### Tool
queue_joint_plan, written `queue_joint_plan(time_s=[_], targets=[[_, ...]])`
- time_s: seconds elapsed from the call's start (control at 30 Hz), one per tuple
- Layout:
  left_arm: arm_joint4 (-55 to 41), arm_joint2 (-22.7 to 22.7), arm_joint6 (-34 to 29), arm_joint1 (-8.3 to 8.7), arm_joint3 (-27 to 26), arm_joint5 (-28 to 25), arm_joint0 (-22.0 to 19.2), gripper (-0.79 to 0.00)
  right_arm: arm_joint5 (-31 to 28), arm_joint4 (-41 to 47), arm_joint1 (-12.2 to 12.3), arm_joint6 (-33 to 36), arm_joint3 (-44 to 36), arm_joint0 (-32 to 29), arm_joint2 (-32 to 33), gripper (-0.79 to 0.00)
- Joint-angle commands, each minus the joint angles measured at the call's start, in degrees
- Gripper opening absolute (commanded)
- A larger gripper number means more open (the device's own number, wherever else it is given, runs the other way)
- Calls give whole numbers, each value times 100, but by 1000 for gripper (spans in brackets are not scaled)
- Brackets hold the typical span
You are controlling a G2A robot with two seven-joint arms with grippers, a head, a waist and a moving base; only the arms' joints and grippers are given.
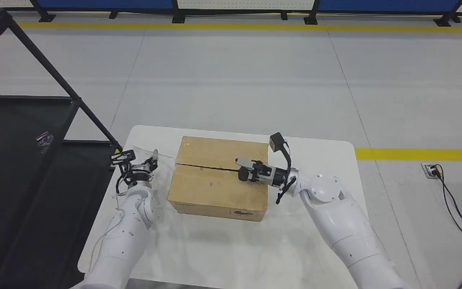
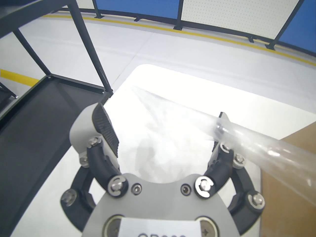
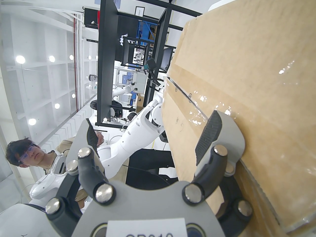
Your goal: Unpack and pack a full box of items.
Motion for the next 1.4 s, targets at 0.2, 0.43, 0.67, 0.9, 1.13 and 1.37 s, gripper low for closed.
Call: queue_joint_plan(time_s=[0.2, 0.43, 0.67, 0.9, 1.13, 1.37], targets=[[-385, -61, 295, -72, -220, -92, 61, 0, -51, 69, -30, 83, 191, 142, -81, 0], [-602, -86, 171, -113, -488, -121, 95, 0, -122, 116, -53, 129, 331, 222, -138, 0], [-1180, -213, -125, -157, -896, -501, 182, 0, -184, 151, -55, 152, 416, 232, -150, 0], [-1568, -370, 86, -154, -1564, -854, 562, 0, -207, 166, -50, 149, 420, 214, -152, 0], [-1947, -569, 329, -153, -2090, -878, 941, 0, -230, 180, -49, 146, 417, 207, -162, 0], [-2036, -700, 341, -137, -2348, -733, 1217, 0, -240, 183, -59, 143, 414, 222, -199, 0]])
